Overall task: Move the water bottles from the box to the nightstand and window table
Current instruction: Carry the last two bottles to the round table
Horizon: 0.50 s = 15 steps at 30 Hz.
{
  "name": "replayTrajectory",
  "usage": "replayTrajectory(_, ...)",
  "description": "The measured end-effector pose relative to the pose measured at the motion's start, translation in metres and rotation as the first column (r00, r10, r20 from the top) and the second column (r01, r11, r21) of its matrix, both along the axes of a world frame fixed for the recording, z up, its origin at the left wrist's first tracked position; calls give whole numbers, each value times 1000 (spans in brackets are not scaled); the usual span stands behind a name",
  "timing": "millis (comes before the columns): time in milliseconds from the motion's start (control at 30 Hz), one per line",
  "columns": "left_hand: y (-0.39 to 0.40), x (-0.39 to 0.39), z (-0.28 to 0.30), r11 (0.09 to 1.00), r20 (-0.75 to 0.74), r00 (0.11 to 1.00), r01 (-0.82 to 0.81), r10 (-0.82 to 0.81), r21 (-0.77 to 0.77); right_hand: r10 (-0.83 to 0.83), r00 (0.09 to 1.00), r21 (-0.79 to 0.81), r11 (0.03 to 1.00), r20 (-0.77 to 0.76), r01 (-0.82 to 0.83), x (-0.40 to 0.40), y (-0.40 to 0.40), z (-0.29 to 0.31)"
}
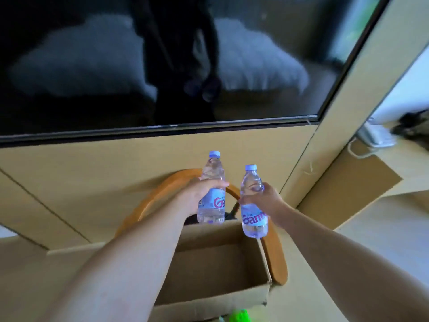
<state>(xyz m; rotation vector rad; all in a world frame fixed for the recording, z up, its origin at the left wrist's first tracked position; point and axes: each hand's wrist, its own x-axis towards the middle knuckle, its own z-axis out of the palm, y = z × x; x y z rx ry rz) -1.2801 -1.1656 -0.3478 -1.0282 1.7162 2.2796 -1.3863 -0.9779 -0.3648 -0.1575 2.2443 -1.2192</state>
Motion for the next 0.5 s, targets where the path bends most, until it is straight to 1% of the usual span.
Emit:
replayTrajectory(100,34,-30,27,995,-37,994,99,-100,-26,-168,985,-76,983,-43,165,-5,41,37)
replayTrajectory(233,102,-64,52,966,-75,963,254,-258,-52,-324,943,-187,933,-72,307,-4,114,71)
replayTrajectory(367,186,-90,68,908,-112,903,405,-415,-102,-489,865,-235,859,-111,455,5,200,88)
replayTrajectory(433,234,-103,76,875,-131,868,460,-479,-149,-568,815,-255,810,-117,528,9,249,92)
replayTrajectory(500,285,-114,84,841,-146,830,517,-538,-163,-624,773,-265,770,-119,581,14,300,95)
